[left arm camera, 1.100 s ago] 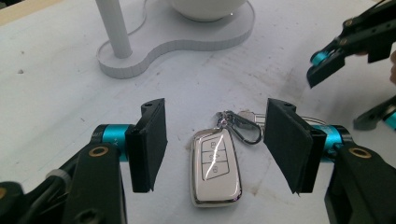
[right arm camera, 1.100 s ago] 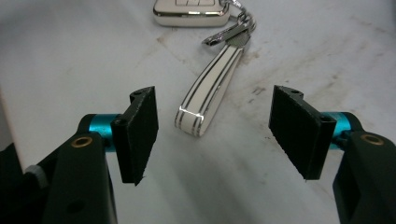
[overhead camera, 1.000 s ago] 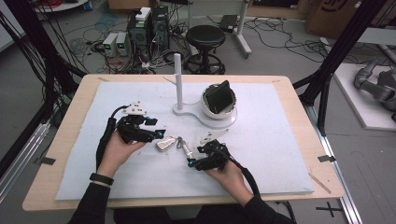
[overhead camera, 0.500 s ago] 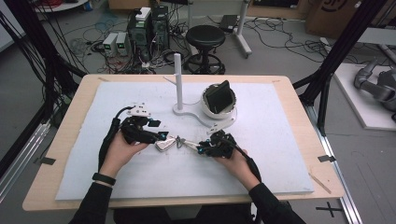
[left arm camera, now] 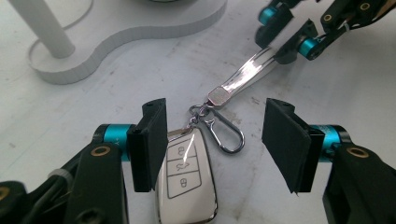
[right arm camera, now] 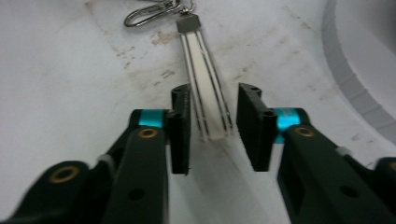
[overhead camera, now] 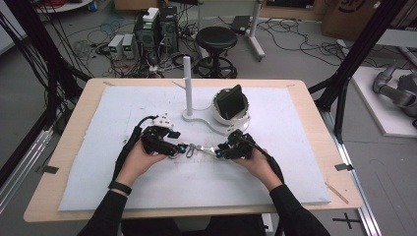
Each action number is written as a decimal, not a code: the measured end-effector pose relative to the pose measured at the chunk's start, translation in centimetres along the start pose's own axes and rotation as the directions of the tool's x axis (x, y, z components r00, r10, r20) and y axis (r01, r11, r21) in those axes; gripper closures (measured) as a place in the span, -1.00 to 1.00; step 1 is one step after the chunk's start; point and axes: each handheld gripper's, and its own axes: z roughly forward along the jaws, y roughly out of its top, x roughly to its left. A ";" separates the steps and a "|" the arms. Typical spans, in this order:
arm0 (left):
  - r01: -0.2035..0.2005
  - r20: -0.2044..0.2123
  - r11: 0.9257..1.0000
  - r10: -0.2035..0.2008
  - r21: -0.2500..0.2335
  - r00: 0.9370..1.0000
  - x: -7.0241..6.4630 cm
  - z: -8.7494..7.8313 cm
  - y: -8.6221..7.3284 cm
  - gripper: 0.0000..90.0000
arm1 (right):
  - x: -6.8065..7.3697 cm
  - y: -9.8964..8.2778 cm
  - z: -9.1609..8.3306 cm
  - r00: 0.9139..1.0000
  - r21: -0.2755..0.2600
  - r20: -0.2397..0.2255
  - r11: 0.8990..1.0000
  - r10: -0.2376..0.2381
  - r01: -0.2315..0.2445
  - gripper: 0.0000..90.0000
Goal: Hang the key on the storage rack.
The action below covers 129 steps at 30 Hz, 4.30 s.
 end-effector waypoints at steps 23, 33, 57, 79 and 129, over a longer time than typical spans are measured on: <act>-0.170 0.116 0.981 0.158 0.097 0.981 1.1 6.9 1.3 0.06 | -4.6 -5.6 -10.9 0.990 -0.187 0.059 0.976 0.125 -0.112 0.06; -0.244 0.126 0.961 0.228 0.132 0.966 0.3 7.5 1.2 0.55 | -4.9 -6.0 -10.7 0.990 -0.183 0.061 0.976 0.130 -0.117 0.05; -0.145 0.050 0.981 0.140 0.132 0.989 0.9 2.9 1.5 0.64 | -5.1 -6.2 -11.0 0.988 -0.192 0.068 0.974 0.137 -0.122 0.06; -0.123 0.037 0.977 0.119 0.173 0.992 0.1 4.4 1.1 0.07 | -5.1 -5.8 -10.4 0.989 -0.174 0.066 0.977 0.136 -0.122 0.05; 0.235 -0.185 0.827 -0.373 -0.511 0.909 7.0 -4.4 0.4 0.64 | -5.5 -6.1 -10.8 0.987 -0.188 0.066 0.973 0.146 -0.131 0.04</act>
